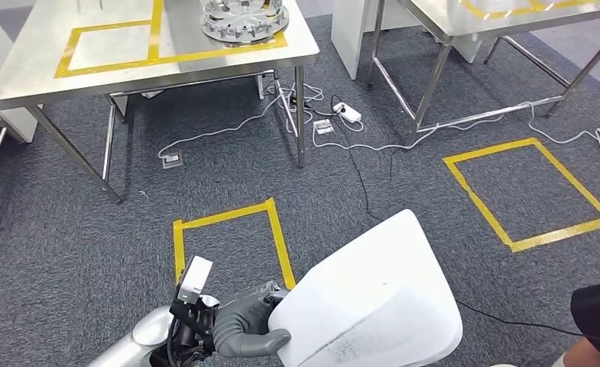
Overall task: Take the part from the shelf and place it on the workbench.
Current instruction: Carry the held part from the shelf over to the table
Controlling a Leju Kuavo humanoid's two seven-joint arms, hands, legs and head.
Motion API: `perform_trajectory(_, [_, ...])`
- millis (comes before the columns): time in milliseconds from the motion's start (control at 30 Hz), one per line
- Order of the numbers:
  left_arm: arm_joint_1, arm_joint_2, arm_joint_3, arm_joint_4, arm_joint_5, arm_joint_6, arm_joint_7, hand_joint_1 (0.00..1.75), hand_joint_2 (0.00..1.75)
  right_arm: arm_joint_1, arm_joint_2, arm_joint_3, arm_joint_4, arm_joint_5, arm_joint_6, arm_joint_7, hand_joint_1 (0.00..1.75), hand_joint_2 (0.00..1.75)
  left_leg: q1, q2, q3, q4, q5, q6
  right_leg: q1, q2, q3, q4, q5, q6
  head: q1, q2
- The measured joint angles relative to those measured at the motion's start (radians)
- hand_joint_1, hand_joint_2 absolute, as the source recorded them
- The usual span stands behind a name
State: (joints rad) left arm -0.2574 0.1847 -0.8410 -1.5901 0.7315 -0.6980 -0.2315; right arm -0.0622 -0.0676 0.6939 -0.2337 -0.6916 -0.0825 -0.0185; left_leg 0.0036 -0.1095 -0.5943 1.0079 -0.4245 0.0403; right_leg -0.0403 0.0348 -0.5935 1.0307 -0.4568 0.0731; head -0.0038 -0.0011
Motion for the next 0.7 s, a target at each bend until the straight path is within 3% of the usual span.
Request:
perform_trajectory(100, [0.002,0.002,0.001,0.0,0.0,0.0,0.0,1.75,1.75,-0.003,0.002,0.0,0.0,0.001,0.003,0.001,0.0,0.0,0.002,-0.013,-0.007,0.005,-0.005,-0.013,0.005,-0.011,0.008,-0.011,0.004,-0.026,-0.001,0.0])
perform_trajectory(167, [0.001,0.004,0.002,-0.001,0.0,0.0,-0.001,1.75,1.75,-0.005,0.001,0.0,0.0,0.005,0.01,0.001,0.0,0.0,0.003,0.026,-0.022,0.04,-0.026,-0.022,0.003,-0.025,0.013,-0.013,0.003,-0.04,-0.006,0.0])
perform_trajectory(233, [-0.001,0.005,0.003,-0.001,0.0,0.0,-0.002,1.75,1.75,-0.003,-0.004,0.0,0.0,0.011,0.022,0.001,0.0,0.0,0.004,0.084,-0.075,0.15,-0.081,-0.031,0.005,-0.042,0.019,-0.014,-0.003,-0.052,-0.012,0.0])
perform_trajectory(300, [-0.001,0.005,0.003,-0.001,0.0,0.0,-0.002,1.75,1.75,0.001,-0.01,0.0,0.0,0.014,0.028,0.002,0.0,0.0,0.007,0.105,-0.146,0.279,-0.126,-0.035,0.011,-0.063,0.023,-0.013,-0.008,-0.059,-0.013,0.0])
perform_trajectory(333, [-0.001,0.006,0.003,-0.001,0.0,0.0,-0.002,1.75,1.75,0.002,-0.013,0.0,0.0,0.015,0.029,0.002,0.0,0.0,0.008,0.107,-0.164,0.306,-0.126,-0.035,0.013,-0.074,0.024,-0.013,-0.01,-0.062,-0.013,0.0])
perform_trajectory(367, [0.0,0.006,0.003,-0.001,0.0,0.0,-0.002,1.75,1.75,0.002,-0.015,0.0,0.0,0.016,0.029,0.002,0.0,0.0,0.008,0.109,-0.164,0.294,-0.106,-0.032,0.015,-0.085,0.026,-0.013,-0.013,-0.064,-0.013,0.0])
perform_trajectory(400, [-0.001,0.007,0.003,-0.001,0.0,0.0,-0.002,1.75,1.75,0.001,-0.016,0.0,0.0,0.016,0.03,0.002,0.0,0.0,0.006,0.114,-0.143,0.245,-0.072,-0.027,0.018,-0.095,0.03,-0.013,-0.016,-0.065,-0.013,0.0])
perform_trajectory(467, [-0.003,0.007,0.004,-0.001,0.002,0.002,-0.004,1.75,1.75,0.0,-0.016,0.0,0.0,0.016,0.03,0.002,0.0,0.0,-0.005,0.152,-0.074,0.106,-0.008,-0.005,0.025,-0.112,0.039,-0.013,-0.024,-0.063,-0.013,0.0])
perform_trajectory(533, [-0.005,0.006,0.005,-0.002,0.004,0.006,-0.006,1.75,1.75,0.001,-0.016,0.001,0.0,0.016,0.027,0.002,0.0,0.0,-0.02,0.184,-0.037,0.03,0.009,0.012,0.031,-0.131,0.044,-0.014,-0.03,-0.056,-0.012,0.0])
perform_trajectory(600, [-0.004,0.007,0.006,-0.002,0.006,0.01,-0.01,1.75,1.75,0.0,-0.013,0.001,0.0,0.013,0.02,0.003,0.0,0.0,-0.024,0.169,-0.034,0.017,0.007,0.017,0.033,-0.152,0.048,-0.017,-0.035,-0.048,-0.012,0.0])
perform_trajectory(633, [-0.002,0.008,0.006,-0.003,0.007,0.01,-0.011,1.75,1.75,-0.002,-0.011,0.001,0.0,0.012,0.014,0.004,0.0,0.0,-0.022,0.155,-0.029,0.008,0.011,0.018,0.032,-0.146,0.049,-0.015,-0.039,-0.044,-0.012,0.0])
perform_trajectory(700, [-0.001,0.007,0.007,-0.004,0.009,0.011,-0.014,1.75,1.75,-0.004,-0.008,0.001,-0.001,0.01,0.006,0.005,0.0,0.0,-0.013,0.129,-0.015,-0.011,0.021,0.024,0.029,-0.098,0.028,0.035,-0.065,-0.044,-0.009,0.0])
